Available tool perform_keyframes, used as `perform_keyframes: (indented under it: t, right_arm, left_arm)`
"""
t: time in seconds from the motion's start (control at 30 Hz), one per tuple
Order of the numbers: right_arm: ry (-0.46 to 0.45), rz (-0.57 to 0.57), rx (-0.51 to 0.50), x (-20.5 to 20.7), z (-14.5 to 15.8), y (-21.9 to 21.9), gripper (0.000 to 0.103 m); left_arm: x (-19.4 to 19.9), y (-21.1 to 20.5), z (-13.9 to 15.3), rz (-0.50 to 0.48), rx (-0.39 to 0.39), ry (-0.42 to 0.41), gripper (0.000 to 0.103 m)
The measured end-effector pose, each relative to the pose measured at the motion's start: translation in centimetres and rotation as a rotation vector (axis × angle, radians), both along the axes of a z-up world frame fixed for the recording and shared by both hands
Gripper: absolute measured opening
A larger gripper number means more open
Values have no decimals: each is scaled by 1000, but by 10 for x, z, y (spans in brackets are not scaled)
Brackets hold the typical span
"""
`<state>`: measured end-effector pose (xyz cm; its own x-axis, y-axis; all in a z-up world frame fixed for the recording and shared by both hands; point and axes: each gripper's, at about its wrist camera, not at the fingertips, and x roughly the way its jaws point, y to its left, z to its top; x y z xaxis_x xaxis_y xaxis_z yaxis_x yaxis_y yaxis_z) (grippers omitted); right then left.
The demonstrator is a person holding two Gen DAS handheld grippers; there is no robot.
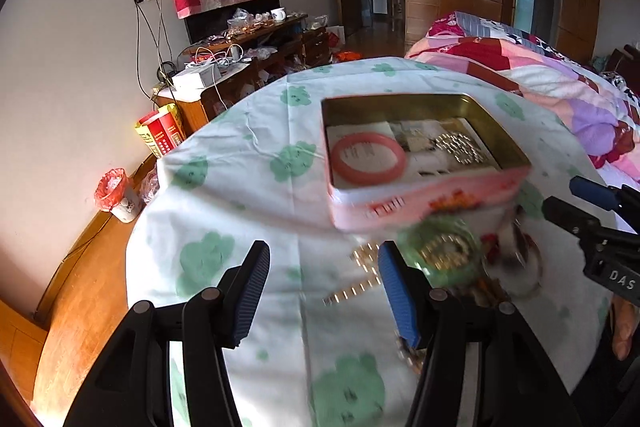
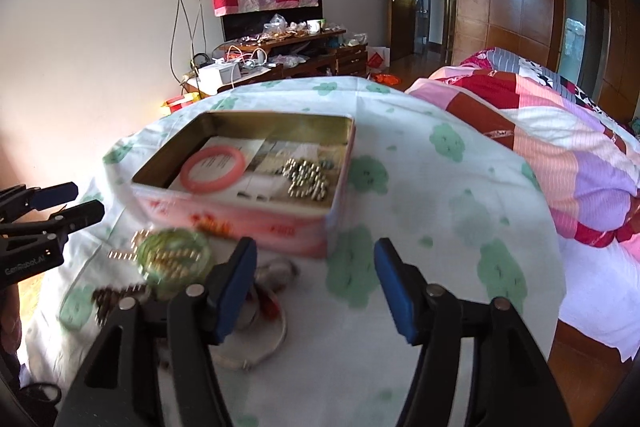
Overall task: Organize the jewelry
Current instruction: 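Open both grippers and withdraw them from the tin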
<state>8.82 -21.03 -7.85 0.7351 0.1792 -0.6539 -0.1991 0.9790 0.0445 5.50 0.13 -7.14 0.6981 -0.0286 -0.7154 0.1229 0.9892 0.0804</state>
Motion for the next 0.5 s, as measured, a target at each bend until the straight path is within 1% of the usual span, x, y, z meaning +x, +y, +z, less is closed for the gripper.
perform_keyframes:
  t: [0.2,0.27,0.37,0.5]
  right_arm:
    - [6,3,-27,-19,-7,5,68]
    - [6,-10,-21,-24,-10,4,71]
    - [9,-21,-18,-30,-15,2,75]
    - [16,-33,-29,-33,-19,2,76]
  left_arm:
    - [-19,-13,-11,-38,-10,37,57]
    - [-22,-18,-12,-48,-9,46,57]
    - [-28,-24,-9,-71,-6,33,57]
    - [-33,-33,-7,-106,0,23,57]
